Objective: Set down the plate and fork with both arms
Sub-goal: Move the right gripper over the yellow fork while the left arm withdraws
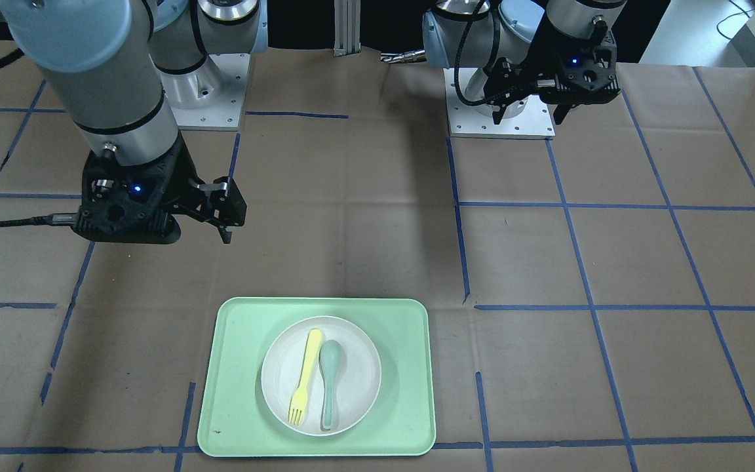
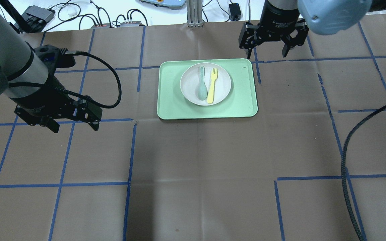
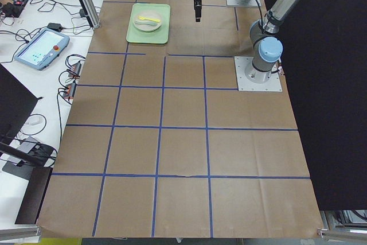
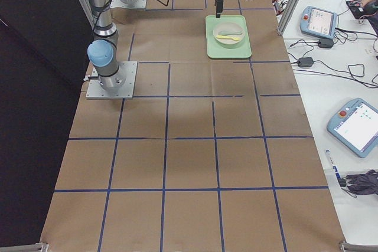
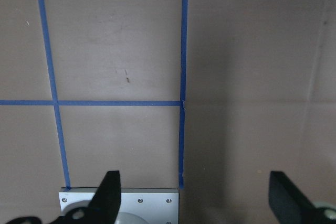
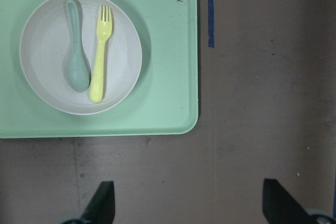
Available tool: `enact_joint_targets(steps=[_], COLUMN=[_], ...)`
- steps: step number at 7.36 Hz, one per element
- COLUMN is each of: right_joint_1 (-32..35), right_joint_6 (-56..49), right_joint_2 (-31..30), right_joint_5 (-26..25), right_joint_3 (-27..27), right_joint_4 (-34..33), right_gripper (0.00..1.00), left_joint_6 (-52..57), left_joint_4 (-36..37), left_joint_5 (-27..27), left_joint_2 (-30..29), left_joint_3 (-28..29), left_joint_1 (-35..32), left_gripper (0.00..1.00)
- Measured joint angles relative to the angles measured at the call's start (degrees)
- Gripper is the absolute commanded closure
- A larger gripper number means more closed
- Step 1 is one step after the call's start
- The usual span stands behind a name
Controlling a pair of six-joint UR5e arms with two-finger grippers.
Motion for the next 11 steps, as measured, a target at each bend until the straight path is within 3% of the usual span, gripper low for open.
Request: enact_joint_targets(steps=[3,6,7,9,11], right_joint_1=[4.95,6.87,6.99,7.05,7.07], right_joint_6=[5.87,7.60,8.33,9.47,9.89], right_joint_2=[8.54,15.80,18.01,21.56,23.40], right_joint_5=[0.01,-0.35,-0.38,-0.46,-0.54], right_joint_3=[-5.07,-5.31,-5.35,-5.48,-5.54], right_joint_4=[-1.94,-8.43,-10.43,-13.42,-15.40], right_gripper=[0.00,0.04,0.10,0.38,0.50], left_joint_6=[-0.50,-0.35,-0.20,0.15,0.34], left_joint_4=[3.50,4.46,4.47,4.47,4.51], left_joint_5=[0.59,0.50,0.49,0.56,0.53], left_joint_2=[-2.13,-5.02,-5.34,-5.47,-5.42], left_joint_3=[2.76,6.17,6.37,6.28,5.88], left_joint_1=[-0.53,-2.77,-3.11,-3.27,-3.30], left_gripper=[0.00,0.00,0.00,0.00,0.00])
